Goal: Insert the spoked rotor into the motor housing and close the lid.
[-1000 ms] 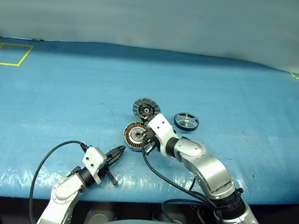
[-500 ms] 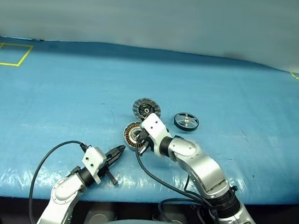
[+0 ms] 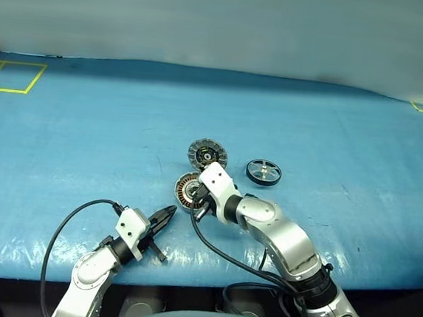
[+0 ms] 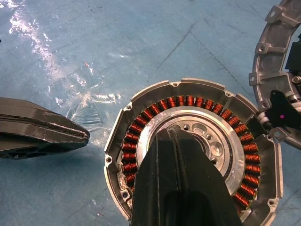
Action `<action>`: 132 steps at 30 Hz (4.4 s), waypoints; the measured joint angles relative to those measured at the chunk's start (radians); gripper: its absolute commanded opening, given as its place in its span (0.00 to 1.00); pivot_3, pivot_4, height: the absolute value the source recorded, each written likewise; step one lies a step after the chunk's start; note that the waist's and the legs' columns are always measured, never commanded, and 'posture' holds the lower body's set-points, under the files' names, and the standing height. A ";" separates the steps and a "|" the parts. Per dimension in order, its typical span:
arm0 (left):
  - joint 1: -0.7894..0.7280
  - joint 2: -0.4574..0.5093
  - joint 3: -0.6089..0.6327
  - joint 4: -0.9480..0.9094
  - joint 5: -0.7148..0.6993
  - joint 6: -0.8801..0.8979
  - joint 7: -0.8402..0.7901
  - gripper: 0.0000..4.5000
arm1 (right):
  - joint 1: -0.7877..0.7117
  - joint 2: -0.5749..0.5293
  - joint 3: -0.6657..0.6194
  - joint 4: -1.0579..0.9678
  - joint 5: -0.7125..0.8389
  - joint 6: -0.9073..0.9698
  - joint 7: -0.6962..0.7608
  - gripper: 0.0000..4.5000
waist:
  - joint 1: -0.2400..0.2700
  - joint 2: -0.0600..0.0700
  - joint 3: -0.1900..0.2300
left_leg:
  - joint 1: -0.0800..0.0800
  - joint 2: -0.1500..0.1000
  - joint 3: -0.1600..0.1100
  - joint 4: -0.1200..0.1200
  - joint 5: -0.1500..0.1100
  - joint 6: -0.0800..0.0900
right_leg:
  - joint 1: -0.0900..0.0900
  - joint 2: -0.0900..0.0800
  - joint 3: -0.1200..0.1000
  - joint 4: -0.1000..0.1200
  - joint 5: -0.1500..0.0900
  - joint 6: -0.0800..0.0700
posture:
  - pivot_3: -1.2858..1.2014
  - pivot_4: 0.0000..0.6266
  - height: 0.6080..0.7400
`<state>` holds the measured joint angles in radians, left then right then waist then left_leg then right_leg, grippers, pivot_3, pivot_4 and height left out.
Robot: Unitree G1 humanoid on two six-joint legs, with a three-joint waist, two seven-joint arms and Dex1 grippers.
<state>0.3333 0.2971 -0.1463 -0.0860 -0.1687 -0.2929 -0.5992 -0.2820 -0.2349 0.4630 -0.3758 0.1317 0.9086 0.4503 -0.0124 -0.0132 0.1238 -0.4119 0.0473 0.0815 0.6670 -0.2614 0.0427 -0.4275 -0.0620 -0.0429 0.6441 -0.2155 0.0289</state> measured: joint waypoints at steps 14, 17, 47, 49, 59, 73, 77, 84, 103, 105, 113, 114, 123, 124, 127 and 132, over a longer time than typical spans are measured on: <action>-0.002 0.000 0.000 0.003 0.000 0.000 0.001 0.00 | 0.004 0.001 -0.016 0.003 0.011 0.024 -0.020 0.00 | 0.000 0.000 0.000 | 0.001 0.000 0.000 0.000 0.000 0.000 | 0.000 0.000 0.000 0.000 0.000 0.000 | 0.52 0.24 1.00; -0.002 0.001 0.000 0.003 0.000 0.000 0.001 0.00 | 0.005 0.002 -0.017 0.007 0.012 0.020 -0.022 0.00 | 0.000 0.000 0.000 | 0.001 0.000 0.000 0.000 0.000 0.000 | -0.001 0.000 0.000 0.000 0.000 0.000 | 0.52 0.24 1.00; -0.016 -0.002 0.001 0.017 -0.001 -0.003 -0.007 0.00 | -0.041 -0.050 0.000 -0.002 0.031 0.040 0.000 0.00 | 0.000 0.000 0.001 | -0.001 0.000 0.000 0.000 0.000 0.000 | 0.000 0.000 0.000 0.000 0.000 0.000 | 0.52 0.24 1.00; -0.013 -0.003 0.001 0.017 -0.001 -0.003 -0.003 0.00 | -0.048 -0.060 0.009 0.003 0.031 0.042 0.008 0.00 | 0.000 0.000 0.001 | -0.001 0.000 0.000 0.000 0.000 0.000 | 0.000 0.000 0.000 0.000 0.000 0.000 | 0.52 0.24 1.00; -0.008 -0.003 0.001 0.017 -0.001 -0.003 0.009 0.00 | -0.058 -0.056 0.029 0.006 0.027 0.039 0.008 0.00 | -0.001 0.000 0.001 | 0.000 0.000 0.000 0.000 0.000 0.000 | 0.000 0.000 0.000 0.000 0.000 0.000 | 0.52 0.24 1.00; -0.007 -0.003 0.001 0.017 -0.001 -0.004 0.009 0.00 | -0.058 -0.059 0.019 -0.028 0.044 0.084 0.008 0.00 | 0.000 0.001 0.001 | -0.001 0.000 0.000 0.000 0.000 0.000 | 0.000 0.000 0.000 0.000 0.000 0.000 | 0.52 0.24 1.00; -0.007 -0.002 0.001 0.017 -0.001 -0.004 0.009 0.00 | -0.058 -0.040 0.014 0.002 0.035 0.056 -0.002 0.00 | 0.000 0.001 0.001 | -0.001 0.000 0.000 0.000 0.000 0.000 | 0.000 0.000 0.000 0.000 0.000 0.000 | 0.52 0.24 1.00; -0.008 -0.001 0.001 0.017 -0.001 -0.004 0.009 0.00 | -0.058 -0.023 0.002 0.059 0.020 -0.006 -0.015 0.00 | 0.000 0.001 0.001 | 0.000 0.000 0.000 0.000 0.000 0.000 | 0.000 0.000 0.000 0.000 0.000 0.000 | 0.52 0.24 1.00; -0.008 0.001 0.018 0.017 -0.001 -0.020 0.001 0.00 | 0.014 -0.031 -0.055 0.035 0.032 -0.030 -0.021 0.00 | 0.002 0.001 0.001 | 0.001 0.000 0.000 0.001 0.000 0.000 | -0.001 -0.001 0.000 -0.001 0.000 0.001 | 0.52 0.24 1.00; -0.008 0.001 0.018 0.017 -0.001 -0.020 -0.001 0.00 | 0.019 -0.030 -0.060 0.031 0.033 -0.029 -0.022 0.00 | 0.002 0.001 0.001 | 0.001 0.000 0.000 0.001 0.000 0.000 | -0.001 -0.001 0.000 -0.001 0.000 0.001 | 0.52 0.24 1.00; -0.011 0.003 0.019 0.017 -0.001 -0.020 -0.011 0.00 | 0.032 -0.028 -0.084 -0.021 0.048 0.010 -0.034 0.00 | 0.001 0.001 0.001 | -0.001 0.000 0.000 0.000 0.000 0.000 | 0.000 0.000 0.000 -0.001 0.000 0.001 | 0.52 0.24 1.00; -0.011 0.003 0.019 0.017 -0.001 -0.020 -0.011 0.00 | 0.032 -0.027 -0.086 -0.021 0.047 0.012 -0.039 0.00 | 0.001 0.001 0.001 | -0.001 0.000 0.000 0.000 0.000 0.000 | 0.000 0.000 0.000 -0.001 0.000 0.001 | 0.52 0.24 1.00; -0.012 0.002 0.019 0.017 -0.002 -0.020 -0.011 0.00 | 0.031 -0.009 -0.124 -0.031 0.062 0.012 -0.056 0.00 | 0.001 0.001 0.001 | -0.001 0.000 0.000 0.000 0.000 0.000 | 0.000 0.000 0.000 0.000 0.000 0.001 | 0.52 0.24 1.00; -0.012 0.002 0.019 0.017 -0.002 -0.020 -0.011 0.00 | 0.031 -0.011 -0.124 -0.031 0.063 0.012 -0.055 0.00 | 0.001 0.001 0.001 | -0.001 0.000 0.000 0.000 0.000 0.000 | 0.000 0.000 0.000 0.000 0.000 0.001 | 0.52 0.24 1.00; -0.012 0.002 0.019 0.017 -0.002 -0.020 -0.010 0.00 | 0.032 -0.025 -0.120 -0.031 0.063 0.012 -0.051 0.00 | 0.001 0.001 0.001 | -0.001 0.000 0.000 0.000 0.000 0.000 | 0.000 0.000 0.000 0.000 0.000 0.001 | 0.52 0.24 1.00; -0.013 0.001 0.019 0.017 -0.002 -0.019 -0.009 0.00 | 0.049 -0.031 -0.112 -0.030 0.063 0.012 -0.050 0.00 | 0.001 0.001 0.001 | -0.001 0.000 0.000 0.000 0.000 0.000 | 0.000 0.000 0.000 0.000 0.000 0.001 | 0.52 0.24 1.00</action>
<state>0.3203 0.2977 -0.1277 -0.0686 -0.1704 -0.3124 -0.6084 -0.2333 -0.2656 0.3508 -0.4057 0.1943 0.9206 0.4005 -0.0117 -0.0122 0.1248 -0.4133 0.0471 0.0814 0.6671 -0.2615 0.0430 -0.4277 -0.0620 -0.0429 0.6437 -0.2152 0.0294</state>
